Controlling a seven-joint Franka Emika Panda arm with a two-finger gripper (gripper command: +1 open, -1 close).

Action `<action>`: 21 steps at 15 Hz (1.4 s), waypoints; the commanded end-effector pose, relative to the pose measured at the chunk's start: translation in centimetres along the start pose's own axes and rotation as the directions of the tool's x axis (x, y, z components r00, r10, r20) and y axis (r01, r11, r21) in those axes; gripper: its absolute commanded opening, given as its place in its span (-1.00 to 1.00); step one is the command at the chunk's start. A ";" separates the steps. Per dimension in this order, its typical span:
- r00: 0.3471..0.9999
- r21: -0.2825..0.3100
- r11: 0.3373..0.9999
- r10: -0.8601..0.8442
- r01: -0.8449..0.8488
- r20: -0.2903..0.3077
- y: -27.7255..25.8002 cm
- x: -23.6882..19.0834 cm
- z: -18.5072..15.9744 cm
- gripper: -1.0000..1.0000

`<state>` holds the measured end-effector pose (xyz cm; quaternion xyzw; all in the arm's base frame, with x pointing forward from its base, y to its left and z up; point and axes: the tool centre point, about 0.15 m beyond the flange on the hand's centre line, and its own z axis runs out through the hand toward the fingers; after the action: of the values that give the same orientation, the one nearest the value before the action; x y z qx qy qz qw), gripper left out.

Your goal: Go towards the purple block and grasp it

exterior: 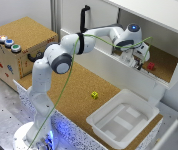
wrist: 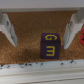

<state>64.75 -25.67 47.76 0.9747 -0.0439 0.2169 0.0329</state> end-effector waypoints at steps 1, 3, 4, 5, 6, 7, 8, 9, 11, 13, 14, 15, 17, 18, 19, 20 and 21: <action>0.998 -0.051 0.998 0.033 -0.031 0.056 1.0 2.2 1.7 1.00; 0.998 -0.032 0.999 0.030 -0.028 0.059 1.7 2.3 2.0 1.00; 0.998 -0.023 0.999 0.032 -0.030 0.060 2.0 2.3 2.2 1.00; 0.998 -0.021 0.999 0.028 -0.026 0.059 2.2 2.2 2.2 1.00; 0.998 -0.012 0.999 0.033 -0.032 0.059 2.3 2.1 2.2 -1.00; 0.998 -0.015 1.000 0.027 -0.026 0.056 2.4 1.9 2.3 -1.00; 0.998 -0.009 1.000 0.022 -0.022 0.060 2.4 1.8 2.5 -1.00; 0.998 0.001 1.000 0.027 -0.027 0.063 2.6 1.6 2.7 -1.00; 0.998 0.004 1.000 0.022 -0.022 0.065 2.7 1.6 2.8 -1.00; 0.998 0.013 1.000 0.013 -0.014 0.058 2.8 1.6 2.8 -1.00; 0.999 0.017 1.000 0.001 -0.002 0.054 2.7 1.6 2.8 -1.00; 0.999 0.022 1.000 -0.003 0.002 0.050 2.8 1.6 2.8 -1.00; 0.999 0.027 1.000 -0.015 0.014 0.042 2.7 1.3 2.6 -1.00; 0.999 0.032 0.999 -0.019 0.018 0.038 2.7 1.0 2.3 -1.00; 1.000 0.031 0.999 -0.017 0.016 0.026 2.8 0.6 1.7 -1.00; 1.000 0.030 0.999 -0.022 0.022 0.010 2.8 0.2 0.9 -1.00; 1.000 0.032 0.999 -0.031 0.031 -0.002 2.7 -0.4 0.0 -1.00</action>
<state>65.13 -27.96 45.92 0.9747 -0.0502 0.2138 0.0423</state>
